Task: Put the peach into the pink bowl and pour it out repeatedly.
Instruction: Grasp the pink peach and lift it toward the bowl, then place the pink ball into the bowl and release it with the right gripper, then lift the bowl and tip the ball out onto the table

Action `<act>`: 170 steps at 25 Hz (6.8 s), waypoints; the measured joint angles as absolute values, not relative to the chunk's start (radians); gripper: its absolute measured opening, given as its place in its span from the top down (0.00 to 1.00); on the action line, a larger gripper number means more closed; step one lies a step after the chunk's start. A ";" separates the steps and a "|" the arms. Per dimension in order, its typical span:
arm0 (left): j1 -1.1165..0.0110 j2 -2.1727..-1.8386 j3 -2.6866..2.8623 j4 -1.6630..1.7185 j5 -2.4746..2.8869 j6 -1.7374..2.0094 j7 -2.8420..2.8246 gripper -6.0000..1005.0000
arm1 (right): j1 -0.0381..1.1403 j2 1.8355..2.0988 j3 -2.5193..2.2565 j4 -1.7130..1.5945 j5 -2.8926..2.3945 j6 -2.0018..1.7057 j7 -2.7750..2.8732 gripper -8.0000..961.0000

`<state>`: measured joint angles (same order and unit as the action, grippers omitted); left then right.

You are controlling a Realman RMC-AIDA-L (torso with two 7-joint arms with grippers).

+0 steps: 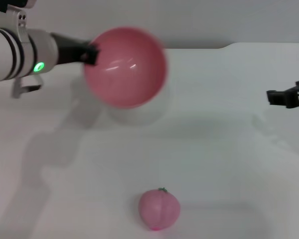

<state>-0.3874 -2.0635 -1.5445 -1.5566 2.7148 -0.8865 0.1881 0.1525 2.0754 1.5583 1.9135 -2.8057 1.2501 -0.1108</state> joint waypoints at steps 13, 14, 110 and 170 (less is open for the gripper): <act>-0.385 -2.060 -1.695 -1.675 2.896 -1.131 0.056 0.95 | 0.288 2.077 1.422 1.826 -2.682 1.262 -0.077 0.29; -0.385 -2.060 -1.695 -1.675 2.896 -1.131 0.056 0.95 | 0.288 2.077 1.422 1.826 -2.682 1.262 -0.077 0.29; -0.400 -2.063 -1.492 -1.662 2.889 -1.071 0.073 0.95 | 0.354 2.074 1.261 2.007 -2.665 1.254 -0.046 0.60; -0.424 -2.063 -1.313 -1.673 2.800 -0.964 0.077 0.95 | 0.252 2.074 1.338 2.002 -2.918 1.115 0.013 0.25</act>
<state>-0.4240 -2.0632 -1.3126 -1.6727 2.8002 -0.9641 0.0772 0.2517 2.0738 1.3382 2.0022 -2.9181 1.1145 0.0132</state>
